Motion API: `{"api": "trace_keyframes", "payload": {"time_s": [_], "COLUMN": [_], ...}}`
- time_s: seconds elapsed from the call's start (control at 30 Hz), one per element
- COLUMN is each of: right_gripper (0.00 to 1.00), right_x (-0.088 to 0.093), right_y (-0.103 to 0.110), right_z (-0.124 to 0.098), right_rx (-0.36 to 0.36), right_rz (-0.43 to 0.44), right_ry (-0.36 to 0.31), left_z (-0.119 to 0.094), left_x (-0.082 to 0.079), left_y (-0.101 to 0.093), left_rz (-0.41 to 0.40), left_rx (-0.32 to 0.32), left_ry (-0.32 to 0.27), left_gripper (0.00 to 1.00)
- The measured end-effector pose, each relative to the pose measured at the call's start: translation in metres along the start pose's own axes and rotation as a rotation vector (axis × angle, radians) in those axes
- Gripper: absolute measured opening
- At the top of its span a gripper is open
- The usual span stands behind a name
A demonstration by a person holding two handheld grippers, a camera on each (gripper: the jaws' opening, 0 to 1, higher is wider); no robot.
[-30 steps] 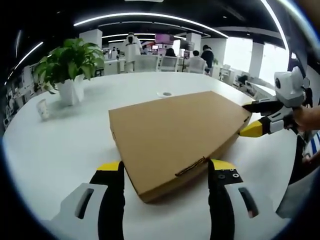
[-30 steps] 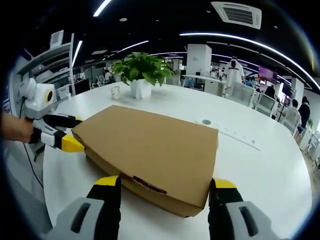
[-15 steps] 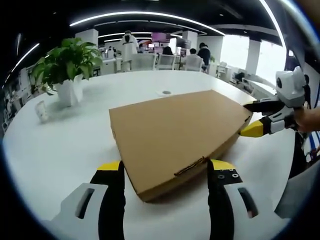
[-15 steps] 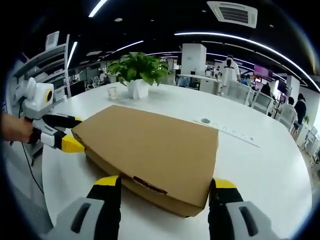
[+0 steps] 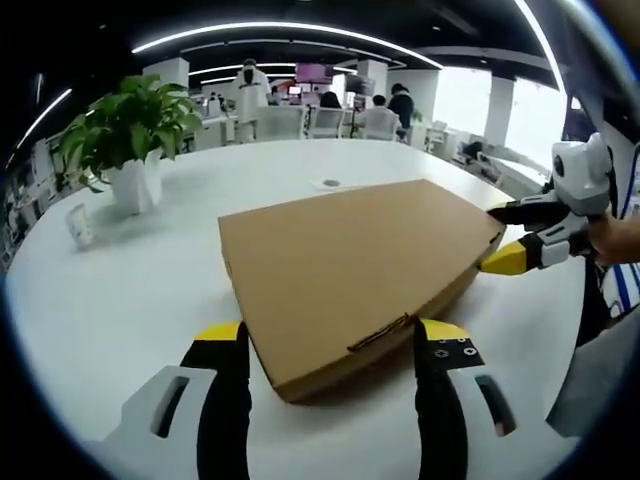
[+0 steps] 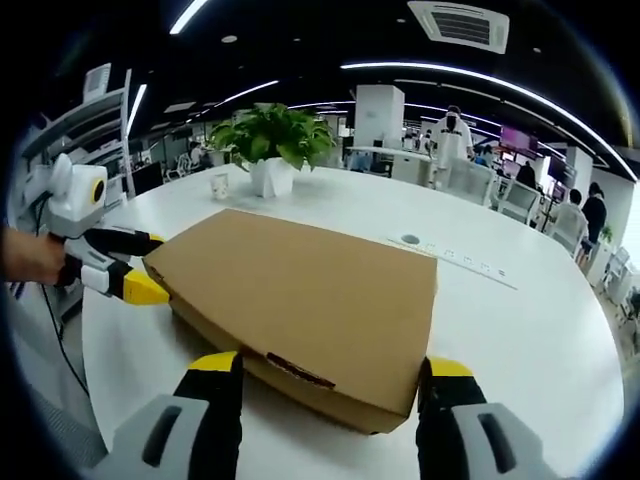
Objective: Operate the shoe box by opening the lid, removing the specified soft item, and placing it in the target area until the item is outside and the box remains undamaged.
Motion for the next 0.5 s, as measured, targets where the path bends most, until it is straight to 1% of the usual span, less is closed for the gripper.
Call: {"api": "trace_keyframes", "payload": {"time_s": [0.33,0.5], "right_gripper": [0.69,0.69], "right_x": [0.0,-0.001], "right_y": [0.014,0.022], "right_z": [0.0,-0.001], "right_rx": [0.023,0.034], "right_rz": [0.019,0.026], "right_ry": [-0.003,0.01], "left_z": [-0.005,-0.007], "left_x": [0.002,0.004], "left_y": [0.01,0.016], "left_rz": [0.017,0.024], "left_rx": [0.023,0.033], "left_ry": [0.011,0.015], "left_gripper": [0.65,0.65]}}
Point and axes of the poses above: the point that each gripper's makers call its tool centre point, and the gripper's own axes: z roughly forward along the fingers, y roughly to its left, x roughly out of its underside, the point moved 8 cm from there along -z, roughly backward along the fingers, and after that the axes turned 7 degrees about y, right-handed, at the moved point
